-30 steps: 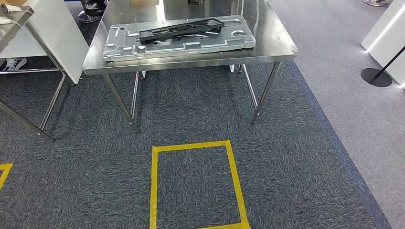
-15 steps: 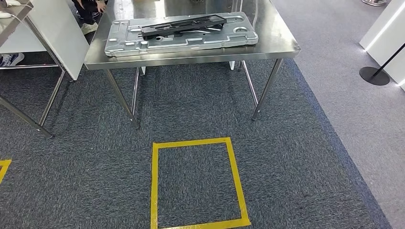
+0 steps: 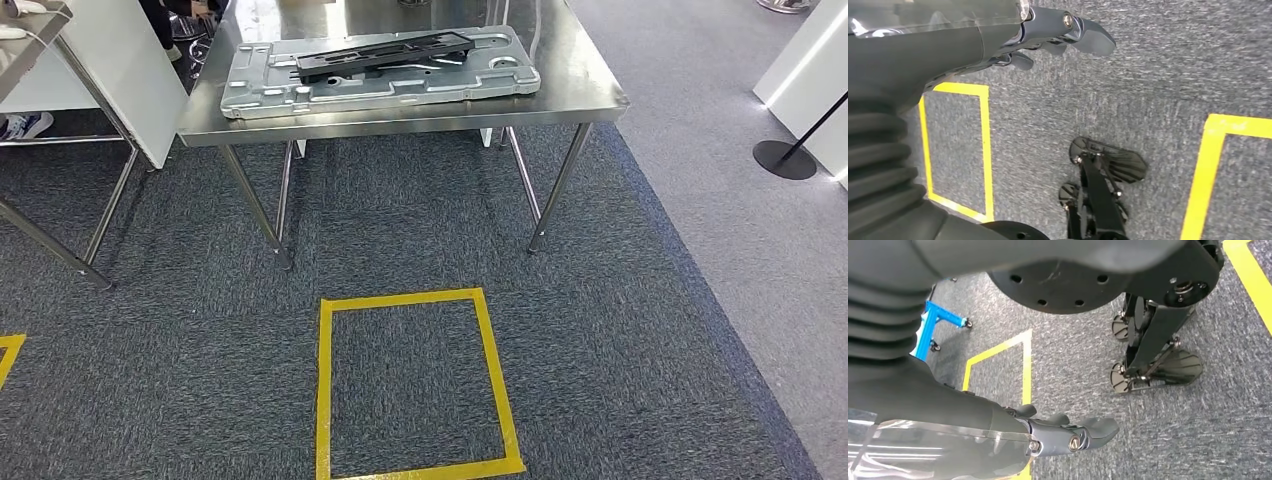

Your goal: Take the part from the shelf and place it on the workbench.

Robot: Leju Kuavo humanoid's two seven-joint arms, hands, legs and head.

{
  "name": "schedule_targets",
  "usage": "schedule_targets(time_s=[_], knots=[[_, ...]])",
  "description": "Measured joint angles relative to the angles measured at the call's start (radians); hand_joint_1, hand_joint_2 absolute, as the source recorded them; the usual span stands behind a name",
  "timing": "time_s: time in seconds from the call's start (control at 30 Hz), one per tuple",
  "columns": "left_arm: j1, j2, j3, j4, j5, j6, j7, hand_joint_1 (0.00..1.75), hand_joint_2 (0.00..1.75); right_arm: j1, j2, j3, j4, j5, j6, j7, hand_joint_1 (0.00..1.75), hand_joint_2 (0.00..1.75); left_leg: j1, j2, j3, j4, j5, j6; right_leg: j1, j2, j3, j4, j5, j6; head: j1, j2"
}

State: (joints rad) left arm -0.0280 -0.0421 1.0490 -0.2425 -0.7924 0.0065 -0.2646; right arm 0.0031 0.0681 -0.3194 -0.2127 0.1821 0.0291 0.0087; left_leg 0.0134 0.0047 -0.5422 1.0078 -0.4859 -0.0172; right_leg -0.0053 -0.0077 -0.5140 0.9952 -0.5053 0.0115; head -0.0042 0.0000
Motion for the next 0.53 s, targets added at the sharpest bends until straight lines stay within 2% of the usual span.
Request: schedule_targets(time_s=[0.33,0.47,0.53], knots=[[0.046,0.01,-0.282,-0.032,0.222,0.0,0.073,0.0,0.0,0.035,-0.015,0.081,-0.043,-0.05,-0.007,-0.002,0.0,0.0,0.0,0.0,0.0,0.0,0.0,0.0,0.0,0.0,0.0,0.0,0.0,0.0,0.0,0.0],[0.065,0.014,-0.392,-0.047,0.309,0.0,0.102,0.0,0.0,0.049,-0.02,0.113,-0.061,-0.07,-0.013,-0.002,0.0,1.75,0.0,0.0,0.0,0.0,0.0,0.0,0.0,0.0,0.0,0.0,0.0,0.0,0.0,0.0],[0.072,0.015,-0.434,-0.052,0.343,0.0,0.113,0.0,0.0,0.054,-0.022,0.125,-0.068,-0.078,-0.013,-0.002,0.0,1.75,0.0,0.0,0.0,0.0,0.0,0.0,0.0,0.0,0.0,0.0,0.0,0.0,0.0,0.0]])
